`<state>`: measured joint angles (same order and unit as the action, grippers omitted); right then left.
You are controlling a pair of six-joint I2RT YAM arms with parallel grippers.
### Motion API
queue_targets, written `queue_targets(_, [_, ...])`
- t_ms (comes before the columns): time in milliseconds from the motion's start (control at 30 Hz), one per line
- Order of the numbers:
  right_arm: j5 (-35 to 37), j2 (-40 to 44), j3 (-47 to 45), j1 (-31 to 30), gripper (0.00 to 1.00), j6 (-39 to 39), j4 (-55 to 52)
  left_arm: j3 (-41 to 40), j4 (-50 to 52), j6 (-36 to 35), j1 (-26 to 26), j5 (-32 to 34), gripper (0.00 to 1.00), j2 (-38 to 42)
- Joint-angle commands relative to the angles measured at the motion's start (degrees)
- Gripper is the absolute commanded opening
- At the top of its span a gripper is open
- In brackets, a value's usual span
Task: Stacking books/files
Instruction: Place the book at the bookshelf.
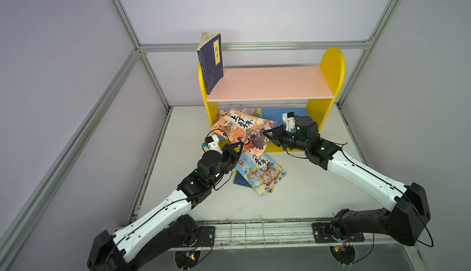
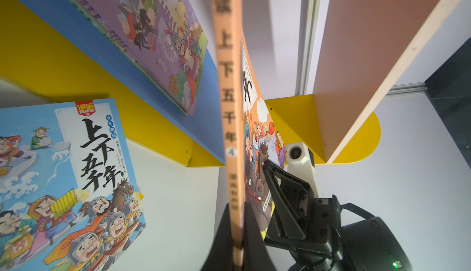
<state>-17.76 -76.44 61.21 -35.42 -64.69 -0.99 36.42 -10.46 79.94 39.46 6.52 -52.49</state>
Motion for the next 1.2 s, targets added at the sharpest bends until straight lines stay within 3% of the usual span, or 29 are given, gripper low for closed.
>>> queue_targets(0, [-2.7, -2.6, 3.0, 0.6, 0.0, 7.1, -2.1, 0.9, -1.5, -2.2, 0.2, -2.9, 0.0, -2.1])
queue_targets(533, [-7.7, -12.1, 8.0, 3.6, 0.0, 19.4, -1.2, 4.5, -11.4, -6.0, 0.2, -0.3, 0.0, -15.3])
queue_targets(767, [-13.5, -15.2, 3.9, 6.1, 0.0, 15.1, 11.7, 6.3, -13.8, -8.6, 0.2, 0.2, 0.0, -18.1])
queue_targets(1167, [-19.4, -21.7, 6.0, 9.4, 0.0, 10.9, 19.3, 6.2, -14.5, -9.6, 0.0, 0.9, 0.0, -19.1])
